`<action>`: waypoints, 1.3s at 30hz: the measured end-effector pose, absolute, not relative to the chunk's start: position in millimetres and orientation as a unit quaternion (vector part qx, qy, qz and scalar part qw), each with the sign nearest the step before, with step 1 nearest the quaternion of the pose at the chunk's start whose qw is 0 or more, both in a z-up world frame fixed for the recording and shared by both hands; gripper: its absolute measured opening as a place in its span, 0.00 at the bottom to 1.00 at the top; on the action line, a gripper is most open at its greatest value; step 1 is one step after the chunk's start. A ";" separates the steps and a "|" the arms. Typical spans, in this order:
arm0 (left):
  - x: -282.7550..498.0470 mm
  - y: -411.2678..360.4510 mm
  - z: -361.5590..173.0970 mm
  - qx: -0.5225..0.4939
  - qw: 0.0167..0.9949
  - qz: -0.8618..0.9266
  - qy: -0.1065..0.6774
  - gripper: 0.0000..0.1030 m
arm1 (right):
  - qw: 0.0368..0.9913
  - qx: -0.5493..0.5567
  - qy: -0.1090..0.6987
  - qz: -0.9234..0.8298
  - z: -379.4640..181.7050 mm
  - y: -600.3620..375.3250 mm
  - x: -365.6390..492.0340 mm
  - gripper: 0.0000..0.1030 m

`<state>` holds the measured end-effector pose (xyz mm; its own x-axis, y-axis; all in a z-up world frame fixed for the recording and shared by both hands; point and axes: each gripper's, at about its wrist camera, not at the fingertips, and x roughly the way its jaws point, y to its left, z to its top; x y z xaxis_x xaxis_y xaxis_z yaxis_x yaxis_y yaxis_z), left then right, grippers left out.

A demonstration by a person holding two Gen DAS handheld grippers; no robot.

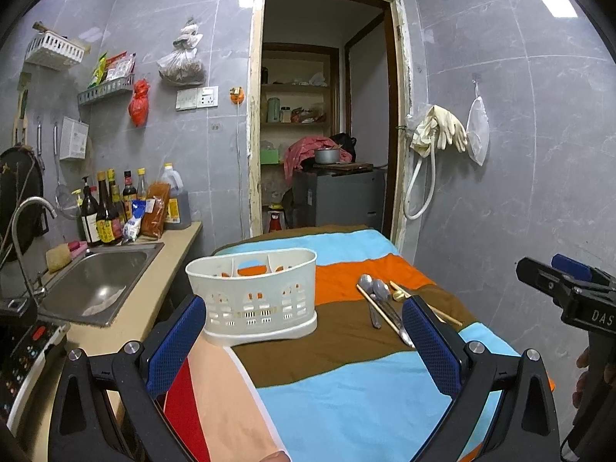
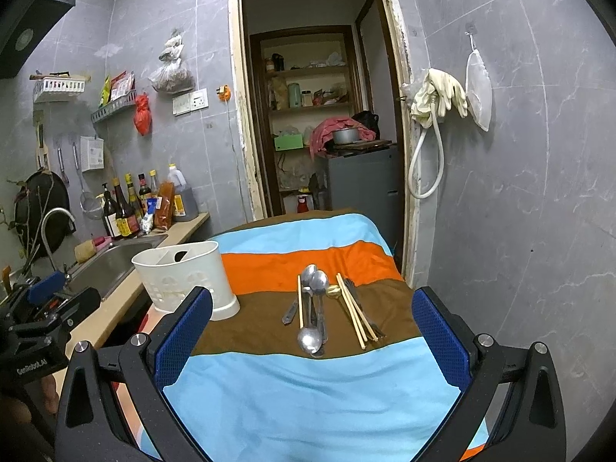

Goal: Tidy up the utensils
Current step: 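Lower the right tool toward the fork beside the spoons and chopsticks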

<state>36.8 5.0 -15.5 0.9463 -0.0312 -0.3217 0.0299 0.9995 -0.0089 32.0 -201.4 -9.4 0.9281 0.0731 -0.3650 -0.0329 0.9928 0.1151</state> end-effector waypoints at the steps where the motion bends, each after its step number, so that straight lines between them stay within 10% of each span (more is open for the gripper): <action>1: 38.1 5.1 -12.8 -0.004 0.987 -0.017 0.160 0.99 | 0.980 0.056 0.187 0.026 -6.3 -202.7 33.1 0.99; 26: 132.8 -61.8 11.1 0.014 0.987 -0.041 0.152 0.99 | 0.980 0.065 0.186 0.012 18.9 -279.1 132.9 0.99; 39: 238.0 -112.2 -49.3 0.008 0.951 -0.035 0.308 0.99 | 0.950 0.066 0.302 0.050 -35.4 -338.3 251.2 0.99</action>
<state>238.0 -112.2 -49.3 0.8078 -0.0612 -0.5863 0.0707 0.9975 -0.0066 251.2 -338.3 -35.4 0.8127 0.1349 -0.5668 -0.0547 0.9862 0.1563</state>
